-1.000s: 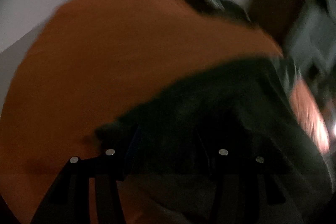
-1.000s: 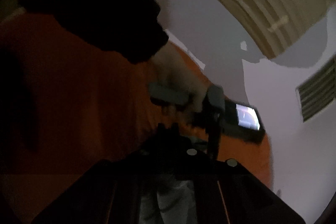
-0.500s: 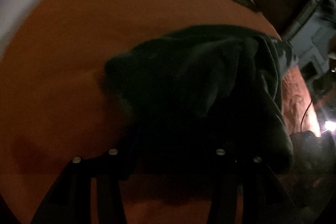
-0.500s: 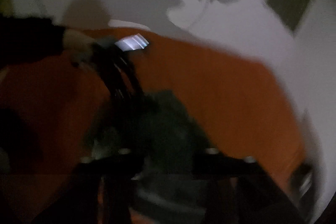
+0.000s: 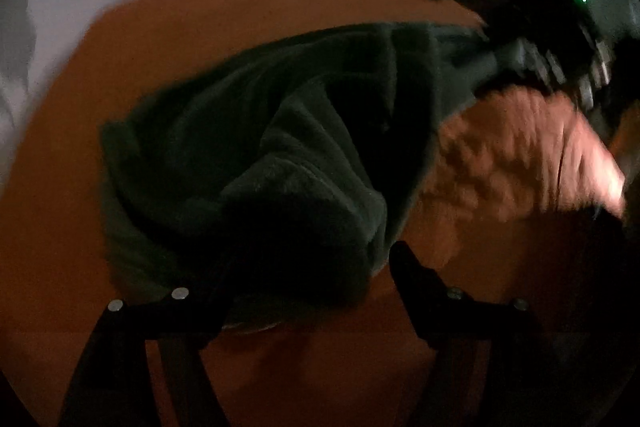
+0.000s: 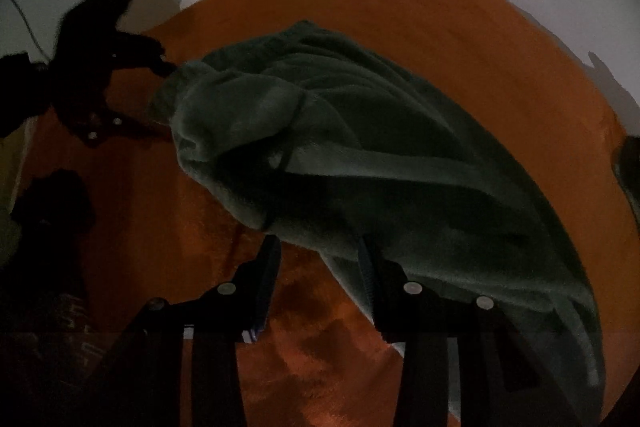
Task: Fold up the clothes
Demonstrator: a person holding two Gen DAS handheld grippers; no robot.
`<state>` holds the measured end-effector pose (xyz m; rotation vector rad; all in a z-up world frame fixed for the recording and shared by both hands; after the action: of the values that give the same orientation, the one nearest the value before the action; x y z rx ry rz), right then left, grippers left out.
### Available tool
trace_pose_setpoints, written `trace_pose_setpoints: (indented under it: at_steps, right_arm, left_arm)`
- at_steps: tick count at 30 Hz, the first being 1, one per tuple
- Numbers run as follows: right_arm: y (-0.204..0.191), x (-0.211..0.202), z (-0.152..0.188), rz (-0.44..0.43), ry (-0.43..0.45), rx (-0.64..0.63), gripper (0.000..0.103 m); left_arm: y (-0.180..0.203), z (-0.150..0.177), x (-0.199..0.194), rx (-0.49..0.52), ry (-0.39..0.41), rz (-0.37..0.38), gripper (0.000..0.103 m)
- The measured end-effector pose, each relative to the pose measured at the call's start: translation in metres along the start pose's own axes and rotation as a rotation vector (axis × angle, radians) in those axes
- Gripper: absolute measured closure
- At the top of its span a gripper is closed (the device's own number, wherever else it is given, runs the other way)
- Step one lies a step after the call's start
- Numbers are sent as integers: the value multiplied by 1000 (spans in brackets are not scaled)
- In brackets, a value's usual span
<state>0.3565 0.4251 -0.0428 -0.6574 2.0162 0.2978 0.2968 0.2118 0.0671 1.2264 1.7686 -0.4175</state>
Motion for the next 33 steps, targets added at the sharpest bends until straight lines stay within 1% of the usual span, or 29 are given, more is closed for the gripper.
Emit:
trace_pose_setpoints:
  at_steps: [1, 3, 4, 6, 7, 8, 9, 10, 11, 13, 14, 15, 16, 17, 19, 22, 25, 27, 29, 31, 32, 33]
  right_arm:
    - [1, -3, 0, 0, 8, 4, 64]
    - [5, -5, -5, -2, 30, 10, 64]
    - [9, -5, -11, -4, 43, 11, 64]
    - [15, -4, -22, -7, 71, 13, 63]
    - [19, -3, -28, -9, 84, 15, 55]
    - [22, -2, -33, -12, 98, 15, 41]
    - [26, 0, -50, -39, 127, -3, 33]
    - [29, 2, -67, -66, 155, -21, 21]
    - [33, 4, -84, -94, 182, -39, 19]
    - [36, 35, -131, -185, 133, -84, 19]
    - [38, 56, -152, -219, 61, -56, 36]
    - [40, 78, -172, -253, -11, -27, 65]
    - [41, 100, -191, -310, -96, 29, 99]
    - [35, 114, -201, -375, -161, 57, 99]
    - [23, 141, -222, -503, -290, 112, 99]
    - [-16, 179, -236, -544, -497, 70, 99]
    - [-45, 215, -234, -576, -639, 90, 99]
    - [-69, 236, -222, -566, -712, 54, 99]
    - [-88, 250, -211, -559, -749, 31, 99]
    - [-101, 259, -204, -576, -747, 37, 99]
    - [-106, 260, -202, -575, -733, 32, 99]
    - [-102, 252, -205, -562, -690, 44, 99]
  left_arm:
    - [1, 1, -3, -24, 7, 49, 95]
    - [3, 2, -9, -60, 25, 143, 96]
    - [4, 0, -18, -54, 59, 158, 96]
    - [8, -5, -44, -63, 129, 211, 96]
    - [7, -8, -49, -78, 151, 223, 96]
    - [3, -10, -57, -104, 182, 233, 96]
    - [-2, -12, -64, -132, 215, 244, 96]
    - [-8, -11, -71, -157, 246, 255, 96]
    - [-14, -10, -78, -181, 276, 267, 96]
    - [-26, -9, -90, -220, 327, 290, 96]
    - [-32, -9, -95, -233, 346, 301, 96]
    - [-38, -9, -100, -246, 365, 312, 96]
    - [-39, -9, -101, -239, 368, 303, 96]
    - [-38, -10, -100, -228, 368, 291, 96]
    - [-38, -11, -99, -204, 359, 292, 96]
    - [-36, -13, -98, -193, 356, 308, 96]
    - [-34, -14, -95, -199, 364, 309, 96]
    - [-37, -14, -92, -221, 369, 304, 96]
    - [-45, -10, -91, -244, 369, 294, 96]
    - [-53, -7, -86, -278, 375, 292, 96]
    - [-57, -7, -86, -295, 384, 289, 96]
    - [-61, -6, -87, -311, 394, 286, 96]
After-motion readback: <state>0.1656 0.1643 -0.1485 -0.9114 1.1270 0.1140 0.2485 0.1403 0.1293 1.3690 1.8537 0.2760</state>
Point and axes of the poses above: each gripper's, at about its wrist camera, not at the fingertips, and x roughly the way its jaws point, y to its right, z to its underside, the point moved 1 cm from there along x, roughly the way its jaws point, and after that the axes turned 4 degrees about x, right-handed, at the moved point
